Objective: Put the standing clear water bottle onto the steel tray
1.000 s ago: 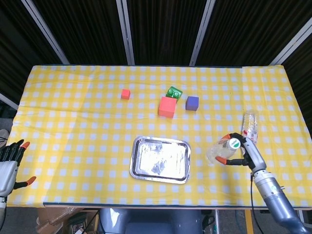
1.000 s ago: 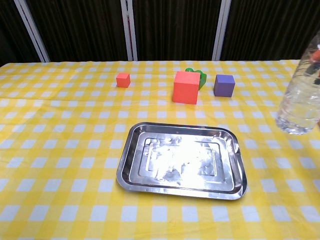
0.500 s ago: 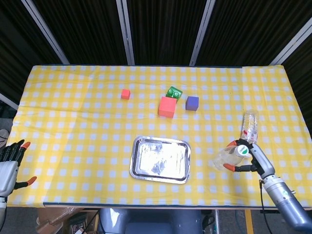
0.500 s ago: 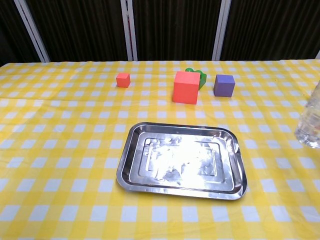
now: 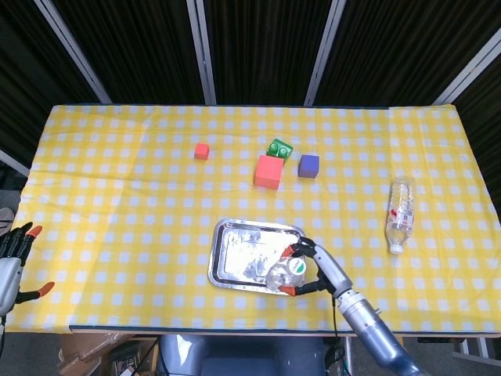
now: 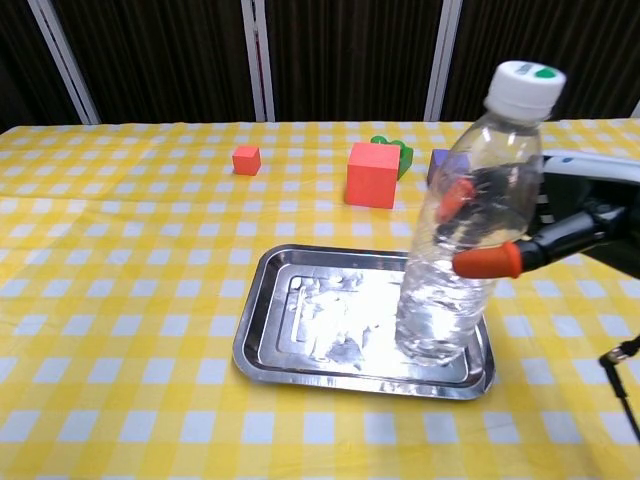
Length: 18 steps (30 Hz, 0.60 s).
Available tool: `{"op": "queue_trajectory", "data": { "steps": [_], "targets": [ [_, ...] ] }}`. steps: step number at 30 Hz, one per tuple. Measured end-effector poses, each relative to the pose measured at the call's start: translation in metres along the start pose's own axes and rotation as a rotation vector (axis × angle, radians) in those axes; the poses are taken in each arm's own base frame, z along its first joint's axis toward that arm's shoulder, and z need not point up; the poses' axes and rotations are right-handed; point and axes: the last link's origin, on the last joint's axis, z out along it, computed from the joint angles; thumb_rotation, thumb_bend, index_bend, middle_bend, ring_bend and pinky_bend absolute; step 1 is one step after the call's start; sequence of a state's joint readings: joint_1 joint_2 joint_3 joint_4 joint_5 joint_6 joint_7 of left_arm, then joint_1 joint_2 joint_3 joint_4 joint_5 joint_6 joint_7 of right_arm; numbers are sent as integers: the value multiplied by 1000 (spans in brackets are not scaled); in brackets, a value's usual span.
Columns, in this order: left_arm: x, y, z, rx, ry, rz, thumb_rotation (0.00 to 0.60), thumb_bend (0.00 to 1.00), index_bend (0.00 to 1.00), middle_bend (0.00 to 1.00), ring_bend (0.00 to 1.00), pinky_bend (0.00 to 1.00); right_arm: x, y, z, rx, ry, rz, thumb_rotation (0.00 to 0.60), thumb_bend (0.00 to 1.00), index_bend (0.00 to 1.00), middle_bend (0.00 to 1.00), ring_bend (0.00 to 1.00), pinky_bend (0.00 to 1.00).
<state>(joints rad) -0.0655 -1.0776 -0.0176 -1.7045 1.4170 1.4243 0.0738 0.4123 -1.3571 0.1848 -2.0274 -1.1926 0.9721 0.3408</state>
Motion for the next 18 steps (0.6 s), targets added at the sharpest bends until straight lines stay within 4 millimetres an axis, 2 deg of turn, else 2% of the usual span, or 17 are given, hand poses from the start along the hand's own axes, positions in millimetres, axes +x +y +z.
{"op": "queue_trajectory", "data": {
  "steps": [4,7,18],
  "targets": [
    [1,0,0,-3,3,-4,600,150,42,0,0,0,-26,-5,17,4,5,37,600,526,908,706,482,0],
    [2,-1,-1,-2,6,-8,600,151,42,0,0,0,-37,-5,29,-3,19,47,600,527,907,706,482,0],
    [4,-4,-1,1,7,-14,600,151,42,0,0,0,-46,5,53,-18,129,-5,600,527,907,706,482,0]
  ]
}}
